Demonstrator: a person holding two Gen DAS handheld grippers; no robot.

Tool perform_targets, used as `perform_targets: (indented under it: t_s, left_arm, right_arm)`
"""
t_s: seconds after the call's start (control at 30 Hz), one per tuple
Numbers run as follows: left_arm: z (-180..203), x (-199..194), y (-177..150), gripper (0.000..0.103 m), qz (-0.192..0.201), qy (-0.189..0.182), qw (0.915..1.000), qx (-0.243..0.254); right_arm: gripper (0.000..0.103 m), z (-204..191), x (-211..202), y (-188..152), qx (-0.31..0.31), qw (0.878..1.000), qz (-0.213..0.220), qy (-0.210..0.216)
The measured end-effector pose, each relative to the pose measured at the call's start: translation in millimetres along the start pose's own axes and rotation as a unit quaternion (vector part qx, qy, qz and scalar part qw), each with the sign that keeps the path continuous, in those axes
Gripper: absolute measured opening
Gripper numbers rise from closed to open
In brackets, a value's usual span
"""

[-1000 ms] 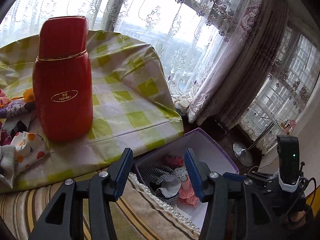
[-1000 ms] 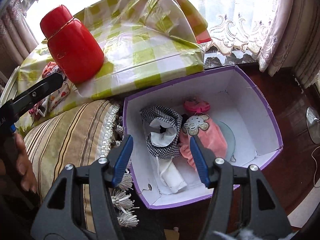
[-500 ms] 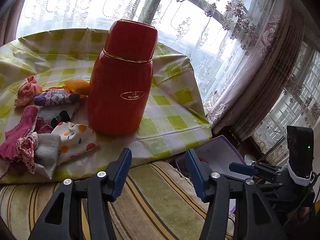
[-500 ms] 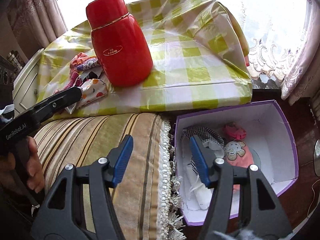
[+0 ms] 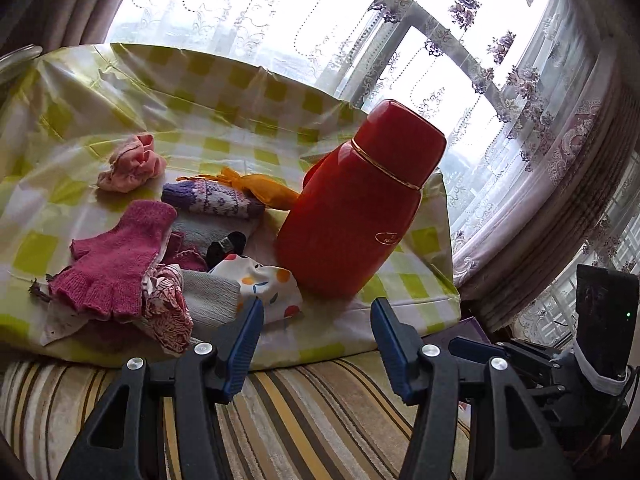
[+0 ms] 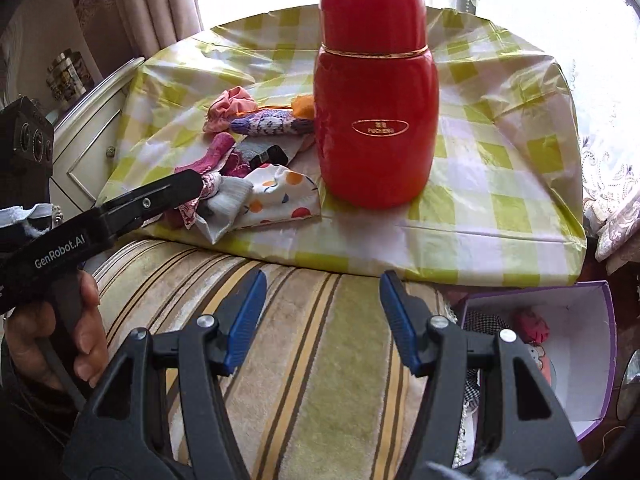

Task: Organize soft objects
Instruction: 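Move both grippers back over the items on the checkered cushion, then grasp the orange mesh sachet with the left gripper while the right reaches the polka-dot cloth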

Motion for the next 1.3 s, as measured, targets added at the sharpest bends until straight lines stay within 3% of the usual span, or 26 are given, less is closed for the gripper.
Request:
perform_targets:
  t_s: [0.3, 0.63, 0.87, 1.03, 1.13, 1.3]
  left_arm:
    - [-59, -17, 14, 0.057, 0.028, 0.027, 0.9982, -0.045]
    - [-91, -8, 50, 0.057, 0.032, 0.01, 0.9978, -0.057]
    - [-95, 29, 91, 0.057, -0.026, -0.089, 0.9926, -0.078]
    - [-93, 73, 117, 0.057, -0.075, -0.148, 0.9803, -0.106]
    - [-99, 103, 129, 0.056, -0.115, -0.185, 0.965, -0.146]
    - [-105, 149, 138, 0.054, -0.177, -0.213, 0.9404, -0.197]
  right_arm:
    - [0.063, -57, 28, 44, -0.056, 0.998, -0.003, 0.0]
    - [0.063, -77, 62, 75, -0.058, 0.998, 0.001, -0.008]
    - [0.063, -80, 80, 85, -0.026, 0.999, 0.017, -0.013]
    - [0.063, -74, 87, 90, 0.011, 0.999, 0.039, -0.012]
    - [0.063, -72, 88, 90, 0.03, 0.998, 0.052, -0.005]
    - [0.063, -61, 92, 86, 0.082, 0.995, 0.059, 0.001]
Point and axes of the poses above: each gripper's, at about its wrist camera, not at the fingertips, and x roughly the way its jaws point, z to its right, y to its top, the point moved 5 cm from there along x, roughly the way its jaws point, and after that the axes turned 7 degrees about -z, right-handed, at the moved point
